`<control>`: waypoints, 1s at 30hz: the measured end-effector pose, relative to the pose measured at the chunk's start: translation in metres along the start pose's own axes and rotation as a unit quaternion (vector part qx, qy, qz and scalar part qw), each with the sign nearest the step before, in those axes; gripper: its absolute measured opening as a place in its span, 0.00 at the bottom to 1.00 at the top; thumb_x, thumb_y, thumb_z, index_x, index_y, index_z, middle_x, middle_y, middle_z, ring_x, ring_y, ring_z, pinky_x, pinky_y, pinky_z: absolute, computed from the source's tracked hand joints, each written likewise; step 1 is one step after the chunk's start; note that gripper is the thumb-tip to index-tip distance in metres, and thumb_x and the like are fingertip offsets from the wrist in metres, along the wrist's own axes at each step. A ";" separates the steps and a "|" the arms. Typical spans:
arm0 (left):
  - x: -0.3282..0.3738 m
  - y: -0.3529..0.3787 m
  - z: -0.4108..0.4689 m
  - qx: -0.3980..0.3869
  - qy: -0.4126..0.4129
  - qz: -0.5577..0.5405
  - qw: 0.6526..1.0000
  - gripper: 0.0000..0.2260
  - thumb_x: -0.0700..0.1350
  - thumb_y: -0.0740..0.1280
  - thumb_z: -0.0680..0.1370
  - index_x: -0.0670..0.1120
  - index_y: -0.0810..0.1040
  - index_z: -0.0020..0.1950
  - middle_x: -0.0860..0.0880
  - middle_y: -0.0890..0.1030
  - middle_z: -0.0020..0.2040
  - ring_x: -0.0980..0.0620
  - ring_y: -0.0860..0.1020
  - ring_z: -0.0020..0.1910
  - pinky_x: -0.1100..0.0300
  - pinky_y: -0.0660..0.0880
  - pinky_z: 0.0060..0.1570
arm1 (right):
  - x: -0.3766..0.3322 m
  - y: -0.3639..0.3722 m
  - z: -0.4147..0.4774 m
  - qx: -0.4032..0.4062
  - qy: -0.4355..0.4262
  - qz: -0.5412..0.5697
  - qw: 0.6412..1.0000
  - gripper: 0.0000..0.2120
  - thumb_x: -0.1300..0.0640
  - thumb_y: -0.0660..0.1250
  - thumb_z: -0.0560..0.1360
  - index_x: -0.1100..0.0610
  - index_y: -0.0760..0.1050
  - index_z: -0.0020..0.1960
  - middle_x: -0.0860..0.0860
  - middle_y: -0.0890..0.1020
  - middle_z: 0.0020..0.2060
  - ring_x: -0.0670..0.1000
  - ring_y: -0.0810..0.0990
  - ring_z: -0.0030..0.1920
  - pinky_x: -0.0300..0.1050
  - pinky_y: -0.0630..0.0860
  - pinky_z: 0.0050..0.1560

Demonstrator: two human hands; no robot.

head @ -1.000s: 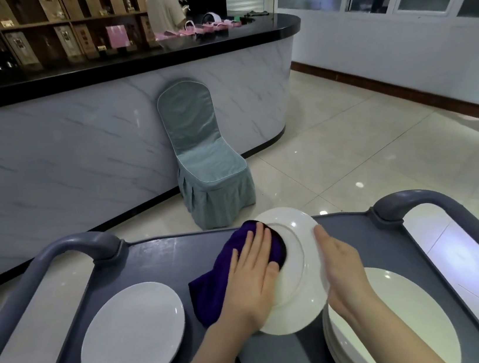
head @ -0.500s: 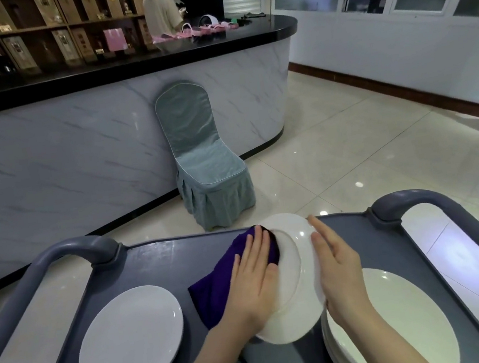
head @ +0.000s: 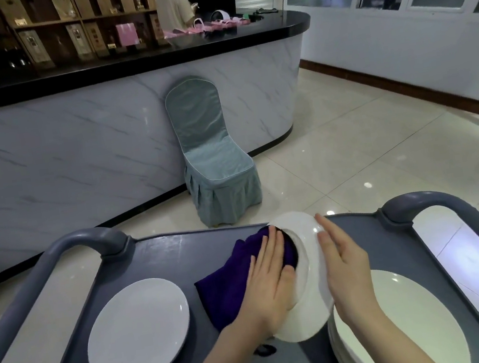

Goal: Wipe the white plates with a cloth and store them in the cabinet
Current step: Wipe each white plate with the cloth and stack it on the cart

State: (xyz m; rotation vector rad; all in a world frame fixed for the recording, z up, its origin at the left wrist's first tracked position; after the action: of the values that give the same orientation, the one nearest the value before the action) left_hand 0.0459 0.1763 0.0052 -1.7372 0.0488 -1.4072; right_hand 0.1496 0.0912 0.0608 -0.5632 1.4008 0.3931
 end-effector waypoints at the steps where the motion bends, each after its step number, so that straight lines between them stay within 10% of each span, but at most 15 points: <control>1: -0.008 0.000 -0.002 0.001 -0.005 -0.020 1.000 0.26 0.50 0.49 0.85 0.60 0.36 0.76 0.67 0.35 0.76 0.69 0.36 0.74 0.56 0.38 0.76 | -0.004 0.000 0.002 0.004 -0.020 -0.028 0.999 0.16 0.57 0.61 0.83 0.44 0.74 0.68 0.29 0.75 0.57 0.37 0.75 0.62 0.26 0.66 0.59; 4: -0.040 -0.006 -0.014 -0.006 -0.032 -0.057 0.998 0.25 0.49 0.56 0.84 0.53 0.52 0.80 0.60 0.49 0.79 0.62 0.48 0.78 0.64 0.46 0.74 | -0.011 0.002 0.005 0.000 -0.097 -0.117 0.988 0.18 0.54 0.59 0.83 0.44 0.70 0.72 0.35 0.77 0.54 0.28 0.76 0.51 0.16 0.64 0.48; 8: -0.052 -0.034 -0.023 0.063 -0.165 -0.288 0.941 0.12 0.50 0.61 0.83 0.58 0.73 0.66 0.55 0.76 0.67 0.54 0.75 0.66 0.56 0.71 0.66 | -0.037 0.027 -0.007 -0.042 -0.319 -0.290 0.901 0.17 0.56 0.63 0.81 0.47 0.73 0.69 0.48 0.72 0.26 0.44 0.66 0.21 0.33 0.66 0.25; 11: -0.049 -0.060 -0.027 0.099 -0.225 -0.537 0.807 0.13 0.59 0.62 0.80 0.56 0.79 0.59 0.48 0.85 0.53 0.45 0.84 0.51 0.50 0.81 0.43 | -0.037 0.061 -0.037 -0.125 -0.499 -0.368 0.775 0.22 0.62 0.68 0.72 0.59 0.78 0.66 0.50 0.80 0.29 0.48 0.76 0.25 0.39 0.74 0.24; 13: -0.054 -0.075 -0.036 0.117 -0.229 -0.552 0.793 0.20 0.61 0.63 0.79 0.49 0.78 0.62 0.45 0.85 0.51 0.44 0.85 0.46 0.53 0.80 0.38 | -0.030 0.079 -0.049 -0.186 -0.519 -0.350 0.758 0.23 0.62 0.72 0.71 0.58 0.78 0.66 0.49 0.86 0.40 0.49 0.84 0.36 0.43 0.79 0.28; 18: -0.101 -0.098 -0.076 0.246 -0.283 -0.514 0.771 0.14 0.46 0.66 0.79 0.50 0.72 0.64 0.42 0.81 0.54 0.42 0.83 0.44 0.55 0.79 0.34 | -0.001 0.126 -0.064 -0.421 -0.309 -0.349 0.778 0.22 0.38 0.57 0.80 0.39 0.67 0.73 0.39 0.78 0.65 0.43 0.76 0.63 0.40 0.74 0.58; 23: -0.151 -0.117 -0.118 0.326 -0.319 -0.503 0.734 0.08 0.43 0.62 0.80 0.53 0.74 0.58 0.44 0.78 0.56 0.42 0.79 0.48 0.56 0.78 0.31 | 0.045 0.148 -0.043 -0.338 -0.179 -0.397 0.834 0.26 0.44 0.60 0.81 0.47 0.62 0.78 0.44 0.60 0.78 0.47 0.59 0.76 0.42 0.57 0.76; 30: -0.210 -0.126 -0.158 0.345 -0.335 -0.468 0.741 0.14 0.42 0.60 0.81 0.54 0.73 0.65 0.48 0.79 0.59 0.44 0.78 0.57 0.53 0.79 0.42 | 0.098 0.190 -0.037 -0.260 0.175 -0.147 0.938 0.09 0.60 0.70 0.74 0.54 0.82 0.54 0.46 0.85 0.44 0.49 0.83 0.47 0.38 0.77 0.40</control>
State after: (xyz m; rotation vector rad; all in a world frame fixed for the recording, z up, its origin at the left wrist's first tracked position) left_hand -0.2163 0.2711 -0.0811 -1.4963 -1.7302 -1.0493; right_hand 0.0248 0.2164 -0.0652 -1.3126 1.5205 0.4351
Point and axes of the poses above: each hand's wrist, its own z-axis towards the middle knuckle, its own y-axis out of the palm, x = y × z, the point moved 5 cm from there along z, towards the middle knuckle
